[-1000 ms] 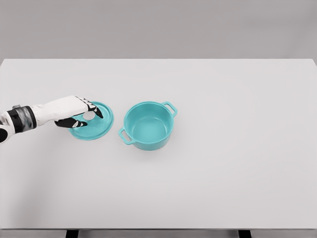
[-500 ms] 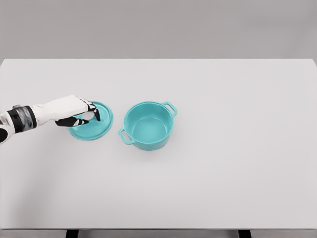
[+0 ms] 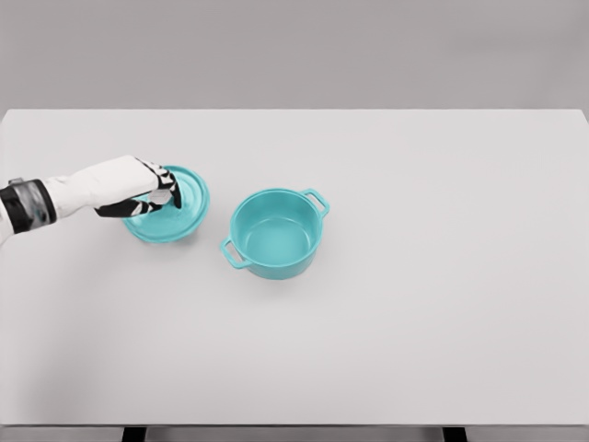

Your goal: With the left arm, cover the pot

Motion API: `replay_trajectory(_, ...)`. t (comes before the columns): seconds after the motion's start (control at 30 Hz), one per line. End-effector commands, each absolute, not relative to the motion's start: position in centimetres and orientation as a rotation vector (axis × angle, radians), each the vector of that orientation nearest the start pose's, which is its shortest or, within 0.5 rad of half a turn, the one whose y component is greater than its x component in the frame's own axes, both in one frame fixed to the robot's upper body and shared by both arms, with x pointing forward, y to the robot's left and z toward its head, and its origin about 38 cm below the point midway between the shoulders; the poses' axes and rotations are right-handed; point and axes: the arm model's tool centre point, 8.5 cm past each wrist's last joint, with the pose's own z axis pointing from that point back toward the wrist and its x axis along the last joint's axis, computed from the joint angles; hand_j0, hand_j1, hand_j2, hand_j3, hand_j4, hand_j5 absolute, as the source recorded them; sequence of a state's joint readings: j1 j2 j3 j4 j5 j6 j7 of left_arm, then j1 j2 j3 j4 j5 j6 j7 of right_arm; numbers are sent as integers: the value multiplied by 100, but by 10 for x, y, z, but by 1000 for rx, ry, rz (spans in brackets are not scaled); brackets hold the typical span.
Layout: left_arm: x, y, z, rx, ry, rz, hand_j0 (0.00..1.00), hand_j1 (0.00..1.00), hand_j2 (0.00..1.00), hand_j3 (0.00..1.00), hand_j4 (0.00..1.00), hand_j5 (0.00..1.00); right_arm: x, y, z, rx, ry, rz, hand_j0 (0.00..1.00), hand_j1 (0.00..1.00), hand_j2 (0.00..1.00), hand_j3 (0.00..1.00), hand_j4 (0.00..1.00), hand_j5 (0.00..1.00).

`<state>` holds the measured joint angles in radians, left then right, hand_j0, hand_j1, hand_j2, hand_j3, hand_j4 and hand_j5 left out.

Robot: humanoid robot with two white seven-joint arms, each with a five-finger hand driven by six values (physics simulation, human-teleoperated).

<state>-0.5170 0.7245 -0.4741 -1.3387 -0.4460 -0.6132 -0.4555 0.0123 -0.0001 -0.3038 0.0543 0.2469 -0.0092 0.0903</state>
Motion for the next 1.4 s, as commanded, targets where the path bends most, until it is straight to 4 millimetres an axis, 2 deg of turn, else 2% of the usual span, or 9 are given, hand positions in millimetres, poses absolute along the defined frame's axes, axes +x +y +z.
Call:
replay_trajectory(0.0, 435, 319, 185, 417, -1482, -1913, 49, 49, 49, 49, 49, 49, -25, -258, -261, 18, 51, -62, 100, 100, 100, 100, 100, 100)
replay_trajectory(0.43, 434, 306, 210, 454, -1548, -1956, 50, 50, 50, 50, 50, 50, -25, -258, -261, 18, 51, -62, 100, 100, 100, 100, 100, 100)
replay_trajectory(0.8, 429, 283, 224, 462, -1643, -1982, 50, 50, 50, 50, 50, 50, -25, -258, -261, 18, 51, -62, 100, 100, 100, 100, 100, 100)
replay_trajectory(1.07, 428, 264, 218, 412, -1671, -1995, 51, 51, 51, 51, 51, 51, -24, -258, -261, 17, 49, -62, 100, 100, 100, 100, 100, 100)
replay_trajectory(1.37, 423, 232, 214, 346, -1739, -2013, 51, 51, 51, 51, 51, 51, -24, -258, -261, 17, 49, -62, 100, 100, 100, 100, 100, 100)
